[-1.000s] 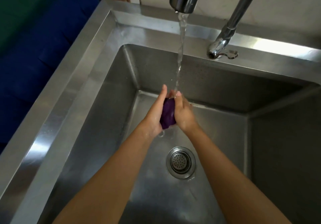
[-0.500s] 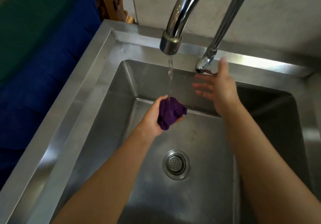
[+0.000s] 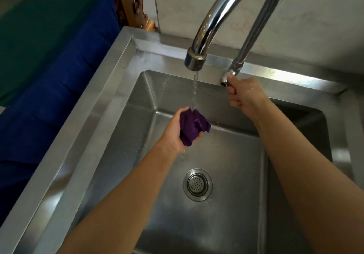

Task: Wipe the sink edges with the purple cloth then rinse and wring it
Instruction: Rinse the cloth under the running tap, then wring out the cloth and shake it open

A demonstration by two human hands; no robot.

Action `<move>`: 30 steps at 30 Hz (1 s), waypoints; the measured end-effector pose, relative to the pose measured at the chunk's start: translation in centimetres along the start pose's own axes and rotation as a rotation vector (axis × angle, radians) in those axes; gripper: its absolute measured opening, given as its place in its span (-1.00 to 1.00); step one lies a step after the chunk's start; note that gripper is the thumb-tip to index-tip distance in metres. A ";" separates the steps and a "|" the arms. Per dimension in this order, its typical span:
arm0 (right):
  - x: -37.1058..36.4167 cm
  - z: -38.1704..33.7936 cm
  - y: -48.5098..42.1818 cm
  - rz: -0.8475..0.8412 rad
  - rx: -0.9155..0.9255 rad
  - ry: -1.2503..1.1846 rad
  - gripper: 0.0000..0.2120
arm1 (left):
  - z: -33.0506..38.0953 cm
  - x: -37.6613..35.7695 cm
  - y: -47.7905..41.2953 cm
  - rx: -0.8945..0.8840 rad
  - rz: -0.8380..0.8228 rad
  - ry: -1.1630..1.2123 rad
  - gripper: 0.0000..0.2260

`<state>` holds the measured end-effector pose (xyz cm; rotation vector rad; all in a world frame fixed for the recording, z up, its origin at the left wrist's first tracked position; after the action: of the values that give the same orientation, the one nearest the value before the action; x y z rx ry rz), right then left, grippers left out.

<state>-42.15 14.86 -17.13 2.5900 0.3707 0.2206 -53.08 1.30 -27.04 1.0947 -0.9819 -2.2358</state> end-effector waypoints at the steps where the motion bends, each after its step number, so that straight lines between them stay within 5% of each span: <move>1: 0.0 0.2 0.0 -0.007 0.004 -0.021 -0.74 | 0.0 -0.1 0.1 0.002 0.000 0.003 -0.78; 18: -0.5 2.0 0.1 -0.196 0.116 -0.169 -0.74 | 1.1 1.5 0.1 -0.186 0.222 -0.215 -0.69; 24: -0.1 2.0 -0.2 -0.150 0.169 -0.079 -0.62 | 2.5 1.0 1.0 -0.368 0.329 -0.407 -0.67; 28: 0.1 4.7 1.0 0.057 0.095 0.121 -0.42 | 3.5 1.2 1.6 -0.479 0.428 -0.554 -0.62; 30: -2.4 6.6 3.1 0.001 0.192 0.229 -0.45 | 3.8 1.1 2.1 -0.511 0.463 -0.589 -0.61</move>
<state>-42.23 8.48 -21.41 2.7603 0.4936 0.5079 -56.63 0.76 -24.39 -0.0261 -0.6997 -2.2418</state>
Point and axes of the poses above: each hand's wrist, its own y-axis away from the middle knuckle, its own x-axis out of the back of the hand, z = x × y, the point moved 9 cm from there along -y, towards the middle knuckle, and after that the axes turned 2 degrees about -x, right-handed, at the moved point
